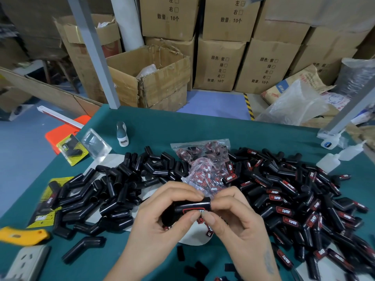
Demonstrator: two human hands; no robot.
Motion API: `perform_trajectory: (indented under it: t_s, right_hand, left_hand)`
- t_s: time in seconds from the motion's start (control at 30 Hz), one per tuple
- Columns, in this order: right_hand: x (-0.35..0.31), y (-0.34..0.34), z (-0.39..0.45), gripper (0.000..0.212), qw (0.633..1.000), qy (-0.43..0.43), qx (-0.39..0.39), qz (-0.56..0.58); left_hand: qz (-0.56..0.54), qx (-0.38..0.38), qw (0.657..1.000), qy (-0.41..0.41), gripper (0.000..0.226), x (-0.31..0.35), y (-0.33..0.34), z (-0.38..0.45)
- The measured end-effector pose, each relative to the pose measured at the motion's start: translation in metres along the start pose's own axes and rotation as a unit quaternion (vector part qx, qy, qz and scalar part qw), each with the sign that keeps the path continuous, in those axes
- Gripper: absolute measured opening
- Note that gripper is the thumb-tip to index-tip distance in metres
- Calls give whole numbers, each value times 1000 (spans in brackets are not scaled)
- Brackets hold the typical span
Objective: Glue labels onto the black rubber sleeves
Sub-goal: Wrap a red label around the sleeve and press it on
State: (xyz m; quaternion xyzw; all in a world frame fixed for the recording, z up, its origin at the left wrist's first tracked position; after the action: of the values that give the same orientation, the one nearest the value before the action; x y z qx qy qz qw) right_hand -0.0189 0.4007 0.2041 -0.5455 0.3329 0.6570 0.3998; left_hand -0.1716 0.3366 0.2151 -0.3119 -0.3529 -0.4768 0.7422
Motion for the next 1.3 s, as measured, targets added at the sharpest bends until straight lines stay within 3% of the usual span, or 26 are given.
perform_trajectory:
  t_s: [0.3, 0.43, 0.6, 0.9, 1.07, 1.3]
  right_hand:
    - [2, 7, -4, 21, 998, 16, -3, 64]
    - [-1, 4, -3, 24, 999, 11, -13, 48]
    - [-1, 1, -3, 14, 999, 13, -13, 42]
    - [5, 6, -3, 31, 998, 18, 4, 65]
    - [4, 10, -3, 17, 996, 39, -11, 77]
    - [9, 11, -5, 22, 994, 63, -26, 80]
  left_hand:
    - [22, -9, 999, 35, 20, 5, 2, -2]
    - [24, -12, 999, 30, 18, 5, 1, -2]
    - [41, -18, 998, 37, 20, 6, 0, -1]
    - [42, -8, 999, 34, 20, 7, 0, -3]
    - [27, -8, 999, 23, 16, 5, -2, -1]
    - [20, -11, 999, 27, 17, 6, 0, 0]
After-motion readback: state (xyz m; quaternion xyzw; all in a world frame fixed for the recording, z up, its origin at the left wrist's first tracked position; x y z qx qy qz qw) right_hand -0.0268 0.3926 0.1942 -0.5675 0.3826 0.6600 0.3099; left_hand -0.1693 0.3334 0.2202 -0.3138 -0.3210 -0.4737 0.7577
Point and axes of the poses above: each hand's wrist, its own z-axis towards the middle knuckle, its own y-axis out of the palm, x = y × z, the point moved 6 cm from there along z, towards the middle knuckle, and after that the axes turned 4 degrees about y, right-handed, at the moved point
